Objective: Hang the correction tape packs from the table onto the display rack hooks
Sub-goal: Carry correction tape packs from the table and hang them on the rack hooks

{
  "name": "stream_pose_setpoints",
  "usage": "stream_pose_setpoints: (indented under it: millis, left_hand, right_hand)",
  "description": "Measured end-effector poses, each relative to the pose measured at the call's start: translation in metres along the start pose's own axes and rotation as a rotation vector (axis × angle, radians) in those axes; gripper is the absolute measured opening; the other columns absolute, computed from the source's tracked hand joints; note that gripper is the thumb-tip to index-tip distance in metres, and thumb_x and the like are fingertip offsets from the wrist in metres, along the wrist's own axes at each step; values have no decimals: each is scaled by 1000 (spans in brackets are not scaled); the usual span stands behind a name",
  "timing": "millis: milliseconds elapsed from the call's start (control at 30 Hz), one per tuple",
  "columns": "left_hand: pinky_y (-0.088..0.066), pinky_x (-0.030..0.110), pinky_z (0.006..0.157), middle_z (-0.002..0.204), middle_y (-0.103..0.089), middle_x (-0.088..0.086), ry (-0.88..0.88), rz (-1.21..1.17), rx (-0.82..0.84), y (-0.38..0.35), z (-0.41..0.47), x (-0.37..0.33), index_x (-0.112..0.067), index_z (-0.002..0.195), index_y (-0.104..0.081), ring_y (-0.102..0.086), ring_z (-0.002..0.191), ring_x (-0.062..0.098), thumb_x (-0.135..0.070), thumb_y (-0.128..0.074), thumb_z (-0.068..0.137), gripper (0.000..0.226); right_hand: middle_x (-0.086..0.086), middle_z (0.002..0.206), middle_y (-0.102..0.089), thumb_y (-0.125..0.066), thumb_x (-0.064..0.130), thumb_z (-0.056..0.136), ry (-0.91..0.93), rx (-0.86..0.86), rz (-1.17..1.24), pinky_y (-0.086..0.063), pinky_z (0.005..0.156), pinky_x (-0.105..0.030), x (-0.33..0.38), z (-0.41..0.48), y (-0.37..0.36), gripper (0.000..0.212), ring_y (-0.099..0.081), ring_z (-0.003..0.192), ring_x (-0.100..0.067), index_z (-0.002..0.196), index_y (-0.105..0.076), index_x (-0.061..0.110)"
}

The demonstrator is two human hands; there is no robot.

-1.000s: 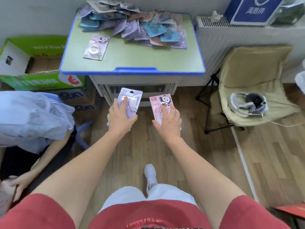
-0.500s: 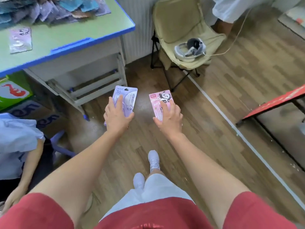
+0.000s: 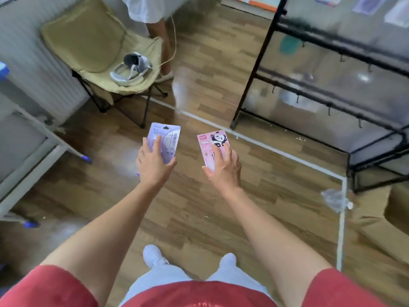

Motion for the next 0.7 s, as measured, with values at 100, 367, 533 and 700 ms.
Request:
stream_pose_setpoints:
  millis: [100,367,533,700]
  left_hand:
    - [-20,45,111,158,-11,16,-80,-4,26,-40,-13,-66,-25,148,-27,-19,140,34,-32,-65,85,74]
    - [-21,46,110,157,-16,14,-309,-42,74,-120,-29,-235,-26,148,-29,-21,140,34,-32,-67,83,75]
    - [-18,44,111,158,-13,12,-451,-87,59,-141,-12,-328,-27,149,-27,-18,142,31,-32,-66,84,76]
    - [-19,44,110,158,-12,13,-546,-121,47,-157,31,-410,-25,150,-25,-18,142,32,-31,-66,84,78]
  right_hand:
    - [-12,155,-18,-62,39,88,-63,-58,15,-29,103,-41,-67,-5,36,67,-24,136,-34,146,-34,23]
    - [-18,149,-29,-69,32,82,-251,-265,37,-32,103,-47,-223,-1,125,65,-32,129,-40,141,-44,17]
    - [-16,144,-36,-70,30,82,-322,-408,27,-37,98,-49,-281,30,173,62,-35,127,-38,137,-47,17]
    - [-22,135,-44,-76,29,77,-314,-540,5,-43,95,-52,-324,81,218,67,-45,117,-42,135,-49,9]
Point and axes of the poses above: each hand's wrist, its own z-axis towards the middle knuckle, its own y-axis out of the back of the hand, x = y × z, the point moved 4 cm from there along z, towards the middle knuckle
